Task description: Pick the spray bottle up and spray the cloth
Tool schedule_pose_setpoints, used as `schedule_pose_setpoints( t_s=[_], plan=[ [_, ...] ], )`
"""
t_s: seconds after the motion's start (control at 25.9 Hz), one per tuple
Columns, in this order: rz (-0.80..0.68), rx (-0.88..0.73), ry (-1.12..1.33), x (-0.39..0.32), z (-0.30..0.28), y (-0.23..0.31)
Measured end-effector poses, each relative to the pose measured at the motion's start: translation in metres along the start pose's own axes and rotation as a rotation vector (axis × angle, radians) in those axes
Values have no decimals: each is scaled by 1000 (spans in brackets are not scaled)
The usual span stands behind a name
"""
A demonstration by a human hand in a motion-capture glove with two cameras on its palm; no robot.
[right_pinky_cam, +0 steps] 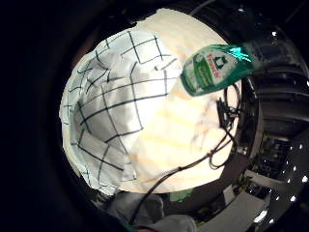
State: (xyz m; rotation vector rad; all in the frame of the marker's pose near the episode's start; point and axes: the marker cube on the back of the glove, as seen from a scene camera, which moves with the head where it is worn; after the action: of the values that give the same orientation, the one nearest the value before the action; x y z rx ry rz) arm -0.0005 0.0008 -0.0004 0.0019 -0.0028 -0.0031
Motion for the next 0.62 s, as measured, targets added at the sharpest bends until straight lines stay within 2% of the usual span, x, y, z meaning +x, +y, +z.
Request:
schedule_pose_setpoints(
  t_s=[0.62],
  plan=[
    [-12, 66, -65, 18, -2, 34]
  ],
)
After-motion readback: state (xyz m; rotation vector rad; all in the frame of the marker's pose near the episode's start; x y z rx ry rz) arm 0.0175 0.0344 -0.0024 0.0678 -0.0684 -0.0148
